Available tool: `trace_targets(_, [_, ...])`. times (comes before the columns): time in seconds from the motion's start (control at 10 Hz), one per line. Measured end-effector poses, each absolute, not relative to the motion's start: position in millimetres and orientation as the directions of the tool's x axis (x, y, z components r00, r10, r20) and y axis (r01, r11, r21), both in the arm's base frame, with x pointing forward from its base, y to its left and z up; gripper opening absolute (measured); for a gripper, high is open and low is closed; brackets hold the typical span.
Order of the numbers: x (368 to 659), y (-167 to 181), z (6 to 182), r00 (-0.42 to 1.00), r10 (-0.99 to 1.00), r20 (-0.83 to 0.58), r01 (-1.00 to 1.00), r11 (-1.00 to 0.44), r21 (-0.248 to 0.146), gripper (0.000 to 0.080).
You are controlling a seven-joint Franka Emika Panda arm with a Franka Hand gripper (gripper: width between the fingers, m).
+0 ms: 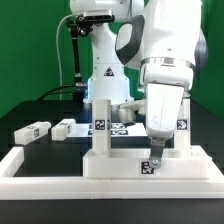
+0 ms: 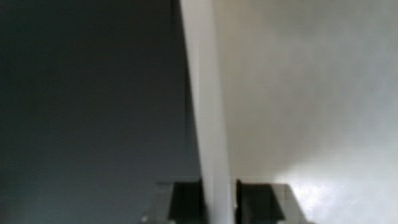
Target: Assemble desk
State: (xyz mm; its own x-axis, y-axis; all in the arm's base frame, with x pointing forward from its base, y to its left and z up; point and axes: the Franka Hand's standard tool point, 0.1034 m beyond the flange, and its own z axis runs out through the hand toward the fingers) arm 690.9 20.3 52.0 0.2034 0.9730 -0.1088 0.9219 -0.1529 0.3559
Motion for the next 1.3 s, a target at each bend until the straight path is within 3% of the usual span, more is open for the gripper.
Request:
trace_targets(0.4, [671,14,46.6,0.215,0.971,-0.102,0.926,-0.17,0.338,0.0074])
trace_targets(0.8, [672,13,47.1,0.217,0.971,-0.103,0.926,-0.171,0.337,0.0074])
trace_targets(1.0, [673,25,46.5,0.178,0.979,-0.095,0.92,-0.132,0.368,0.0074])
trace_targets(1.3, [659,24,45.8,0.173,0.981,-0.084,0.919,-0.13,0.373,0.0075])
